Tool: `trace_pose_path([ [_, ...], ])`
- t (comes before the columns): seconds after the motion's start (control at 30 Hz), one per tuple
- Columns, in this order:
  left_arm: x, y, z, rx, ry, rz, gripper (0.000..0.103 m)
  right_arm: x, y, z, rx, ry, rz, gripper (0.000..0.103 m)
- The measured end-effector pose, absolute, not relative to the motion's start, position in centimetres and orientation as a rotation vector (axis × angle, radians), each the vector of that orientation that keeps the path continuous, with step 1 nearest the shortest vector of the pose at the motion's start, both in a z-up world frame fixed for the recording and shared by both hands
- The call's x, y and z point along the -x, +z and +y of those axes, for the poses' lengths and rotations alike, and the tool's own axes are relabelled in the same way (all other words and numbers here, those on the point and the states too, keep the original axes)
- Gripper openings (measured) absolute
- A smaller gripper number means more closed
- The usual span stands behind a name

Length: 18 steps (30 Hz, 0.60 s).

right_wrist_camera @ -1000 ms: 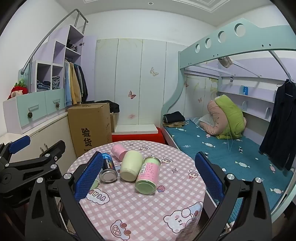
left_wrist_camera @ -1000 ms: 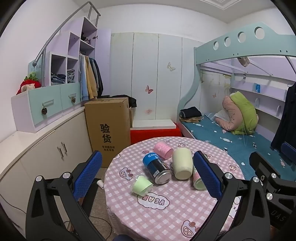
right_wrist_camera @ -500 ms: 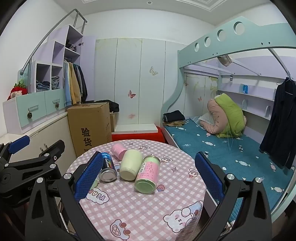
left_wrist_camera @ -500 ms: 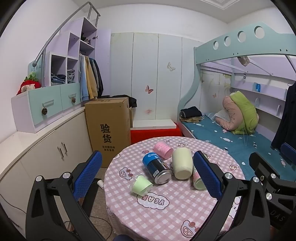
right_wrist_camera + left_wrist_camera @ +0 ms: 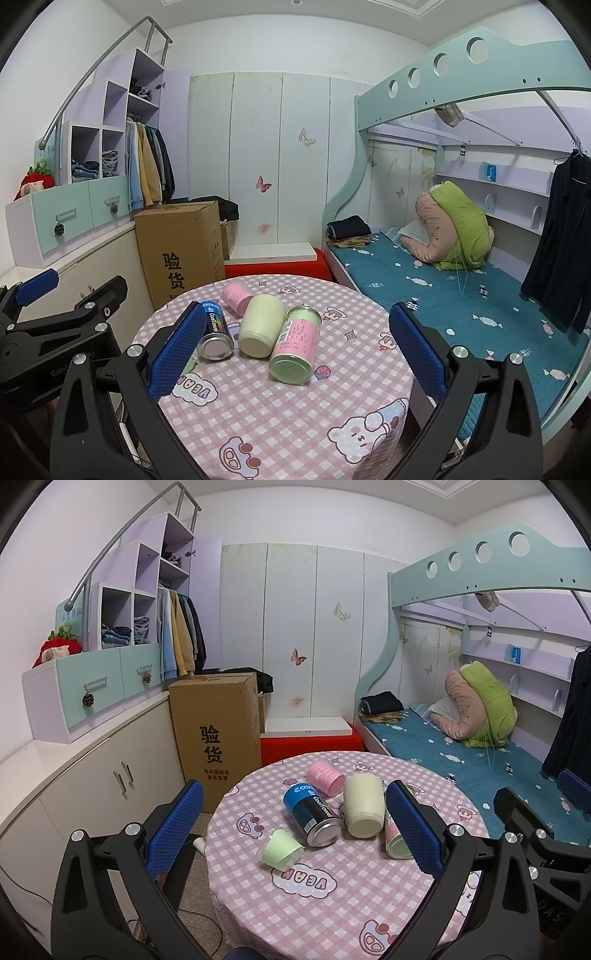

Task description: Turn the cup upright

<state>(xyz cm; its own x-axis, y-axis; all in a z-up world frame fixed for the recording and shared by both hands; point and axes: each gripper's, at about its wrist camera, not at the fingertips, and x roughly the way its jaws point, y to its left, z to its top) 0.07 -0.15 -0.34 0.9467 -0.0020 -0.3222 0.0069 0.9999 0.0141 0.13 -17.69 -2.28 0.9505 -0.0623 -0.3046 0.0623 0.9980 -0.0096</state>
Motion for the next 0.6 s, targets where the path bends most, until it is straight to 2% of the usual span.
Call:
trace_pose_path([
  [0.6, -0.3, -0.53, -0.28, -0.015, -0.004, 0.328, 0.098, -0.59, -2.17, -18.08, -0.015, -0.059, 0.319, 0.096],
])
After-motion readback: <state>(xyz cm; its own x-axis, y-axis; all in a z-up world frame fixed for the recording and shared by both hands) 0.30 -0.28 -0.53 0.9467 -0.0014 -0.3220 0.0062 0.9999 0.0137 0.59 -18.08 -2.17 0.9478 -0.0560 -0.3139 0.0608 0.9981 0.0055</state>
